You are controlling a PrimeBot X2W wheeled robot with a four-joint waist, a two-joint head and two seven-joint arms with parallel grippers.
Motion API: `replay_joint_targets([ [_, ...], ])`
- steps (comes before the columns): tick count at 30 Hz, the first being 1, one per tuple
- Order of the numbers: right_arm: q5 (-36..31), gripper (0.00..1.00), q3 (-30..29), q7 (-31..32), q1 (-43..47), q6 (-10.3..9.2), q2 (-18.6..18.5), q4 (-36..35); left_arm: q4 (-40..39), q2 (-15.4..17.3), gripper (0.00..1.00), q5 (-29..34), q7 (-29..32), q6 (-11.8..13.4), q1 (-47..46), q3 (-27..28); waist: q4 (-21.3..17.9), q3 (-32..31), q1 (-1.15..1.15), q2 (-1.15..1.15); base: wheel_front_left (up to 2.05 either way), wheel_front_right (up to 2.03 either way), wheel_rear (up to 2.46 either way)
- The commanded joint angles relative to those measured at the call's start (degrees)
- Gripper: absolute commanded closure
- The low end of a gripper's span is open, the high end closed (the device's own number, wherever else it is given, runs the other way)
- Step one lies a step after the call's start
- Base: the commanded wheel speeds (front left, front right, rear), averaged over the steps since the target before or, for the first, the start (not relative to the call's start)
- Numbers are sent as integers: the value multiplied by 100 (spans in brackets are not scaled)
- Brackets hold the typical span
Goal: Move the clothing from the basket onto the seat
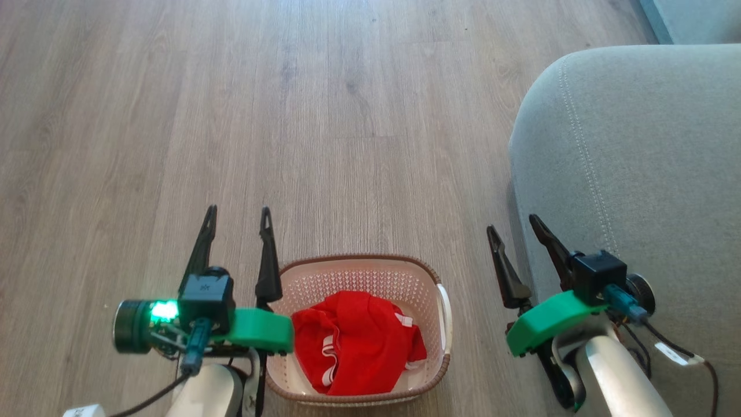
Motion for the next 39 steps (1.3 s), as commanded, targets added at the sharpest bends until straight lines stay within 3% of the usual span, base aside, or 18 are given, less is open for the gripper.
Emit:
replay_joint_targets([
  [1,-171,0,168,-114,-307,-1,-48,-147,-181,-41,0,231,-116,-59,-104,250,1,1,0,0,0,0,0],
  [4,-244,0,192,-165,-327,-1,-49,-82,-99,-156,0,420,-166,-248,-46,385,4,-4,0,0,0,0,0],
  [8,487,0,2,-168,-294,-1,-49,-41,176,-328,0,298,-169,-583,33,693,8,-20,0,0,0,0,0],
  [16,663,0,-22,-168,-315,-1,-49,173,479,-480,0,281,-169,-1099,84,1069,0,-29,0,0,0,0,0],
  [32,556,0,-26,-168,-478,-1,-49,218,731,-503,0,259,-169,-1325,-39,1053,-91,414,0,0,0,0,0],
  [39,297,0,-151,-168,-736,-1,-49,97,1279,-503,0,639,-169,-1568,-445,814,-219,1333,0,0,0,0,0],
])
